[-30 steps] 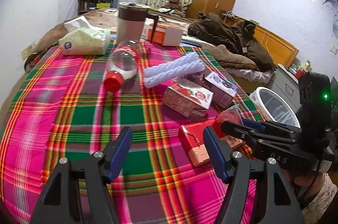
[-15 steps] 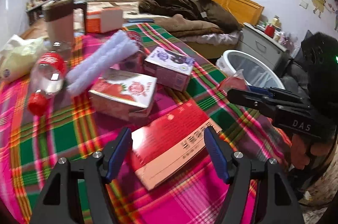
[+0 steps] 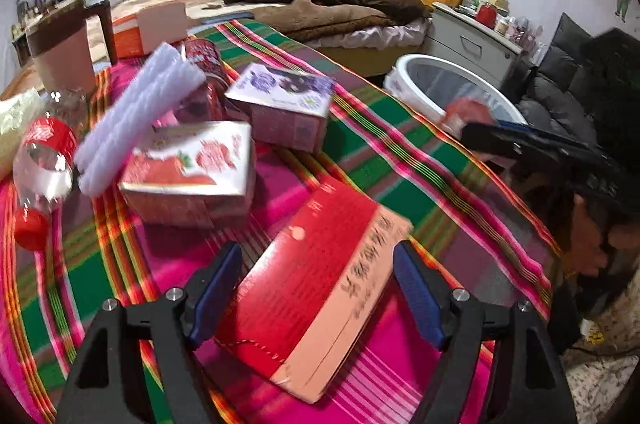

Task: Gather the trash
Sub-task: 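Grasp the red medicine box with the left tool while the right tool holds the cup, then carry the plastic cup and red box over the white bin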

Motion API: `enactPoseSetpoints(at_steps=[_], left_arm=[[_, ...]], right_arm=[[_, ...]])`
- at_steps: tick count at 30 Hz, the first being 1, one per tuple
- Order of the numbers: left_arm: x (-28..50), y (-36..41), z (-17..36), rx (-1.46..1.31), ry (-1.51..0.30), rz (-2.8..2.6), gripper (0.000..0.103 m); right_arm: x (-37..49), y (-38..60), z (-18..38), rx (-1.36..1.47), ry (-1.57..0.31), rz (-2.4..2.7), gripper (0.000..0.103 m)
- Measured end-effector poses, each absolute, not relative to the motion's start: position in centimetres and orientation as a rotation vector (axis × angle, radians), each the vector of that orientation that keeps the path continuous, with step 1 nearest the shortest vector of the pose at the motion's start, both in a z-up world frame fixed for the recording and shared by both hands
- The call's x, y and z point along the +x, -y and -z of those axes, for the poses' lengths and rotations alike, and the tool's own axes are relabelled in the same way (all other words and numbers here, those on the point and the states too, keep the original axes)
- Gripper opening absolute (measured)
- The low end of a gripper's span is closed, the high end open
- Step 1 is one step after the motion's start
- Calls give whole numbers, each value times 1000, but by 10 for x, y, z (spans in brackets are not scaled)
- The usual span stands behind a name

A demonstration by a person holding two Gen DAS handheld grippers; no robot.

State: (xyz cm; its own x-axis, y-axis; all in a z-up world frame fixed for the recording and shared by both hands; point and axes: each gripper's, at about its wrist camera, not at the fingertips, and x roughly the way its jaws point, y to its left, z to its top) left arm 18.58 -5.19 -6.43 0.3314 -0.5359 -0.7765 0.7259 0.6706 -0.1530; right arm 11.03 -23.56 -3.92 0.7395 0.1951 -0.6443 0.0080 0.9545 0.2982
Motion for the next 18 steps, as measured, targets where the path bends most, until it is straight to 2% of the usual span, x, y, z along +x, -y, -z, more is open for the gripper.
enactPoseSetpoints(at_steps=[4,18], left_arm=[[173,52,66,232,-937,866,84],[167,79,74,309,-916,647,83]], right_arm=[[108,239,41,307,-736,-113,33],[99,243,38,286,-722,-119,33]])
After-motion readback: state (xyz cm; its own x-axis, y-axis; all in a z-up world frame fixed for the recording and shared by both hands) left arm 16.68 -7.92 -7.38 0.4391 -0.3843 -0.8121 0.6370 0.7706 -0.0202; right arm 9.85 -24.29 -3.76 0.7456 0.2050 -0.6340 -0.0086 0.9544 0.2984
